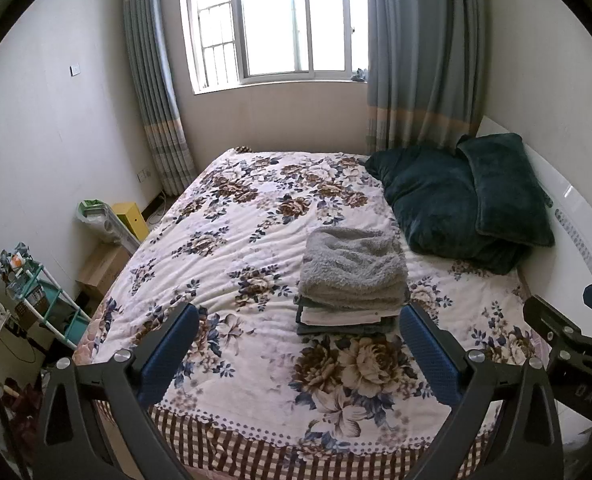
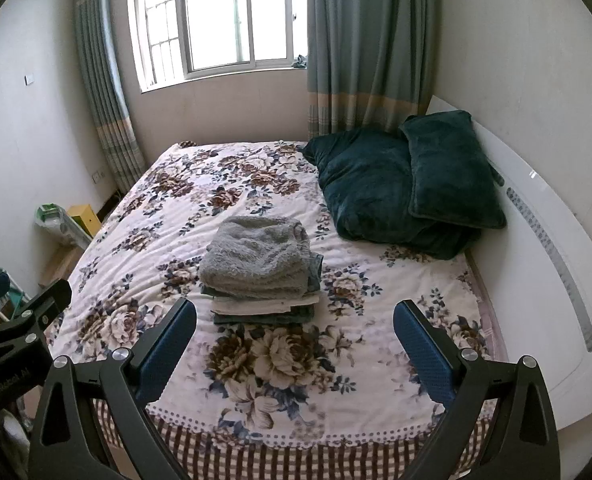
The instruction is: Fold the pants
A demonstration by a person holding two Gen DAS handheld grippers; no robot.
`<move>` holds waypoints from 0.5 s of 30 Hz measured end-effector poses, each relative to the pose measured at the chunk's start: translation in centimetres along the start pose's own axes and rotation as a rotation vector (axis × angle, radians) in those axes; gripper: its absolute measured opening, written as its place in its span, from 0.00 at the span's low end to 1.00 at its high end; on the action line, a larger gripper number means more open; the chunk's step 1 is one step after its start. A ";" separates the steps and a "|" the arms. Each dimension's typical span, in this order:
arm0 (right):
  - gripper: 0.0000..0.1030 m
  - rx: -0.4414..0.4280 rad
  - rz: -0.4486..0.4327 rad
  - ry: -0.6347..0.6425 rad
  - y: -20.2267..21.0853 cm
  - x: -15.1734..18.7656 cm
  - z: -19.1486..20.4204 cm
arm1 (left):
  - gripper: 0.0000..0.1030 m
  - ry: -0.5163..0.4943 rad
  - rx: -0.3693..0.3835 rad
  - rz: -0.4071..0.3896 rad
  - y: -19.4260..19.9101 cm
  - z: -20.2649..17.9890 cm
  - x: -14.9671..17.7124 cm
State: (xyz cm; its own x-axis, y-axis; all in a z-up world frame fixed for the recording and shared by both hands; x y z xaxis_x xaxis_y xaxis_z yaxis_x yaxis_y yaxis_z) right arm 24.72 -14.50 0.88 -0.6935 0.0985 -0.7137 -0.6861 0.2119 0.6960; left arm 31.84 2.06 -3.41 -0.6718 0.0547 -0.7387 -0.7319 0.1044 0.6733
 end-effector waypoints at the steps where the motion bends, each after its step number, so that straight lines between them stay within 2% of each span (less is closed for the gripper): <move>1: 0.98 0.003 0.000 0.001 0.0 0.0 0.0 | 1.00 0.000 0.002 0.001 0.0 0.0 0.0; 15: 0.98 0.000 0.007 -0.002 0.6 0.6 -0.6 | 1.00 0.001 -0.012 -0.012 0.5 0.5 -0.3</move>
State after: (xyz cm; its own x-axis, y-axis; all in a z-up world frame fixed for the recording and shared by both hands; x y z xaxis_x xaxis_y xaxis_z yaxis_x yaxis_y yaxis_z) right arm 23.74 -14.92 0.91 -0.6979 0.1014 -0.7090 -0.6814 0.2111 0.7008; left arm 31.77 2.56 -2.86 -0.6628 0.0523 -0.7470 -0.7416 0.0928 0.6644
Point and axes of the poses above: each gripper's, at about its wrist camera, not at the fingertips, and y roughly against the way its jaws point, z to its left, x to its underside, the point moved 1 cm from there along -y, roughly the way its jaws point, and after that the axes turned 9 degrees about x, right-handed, at the moved point
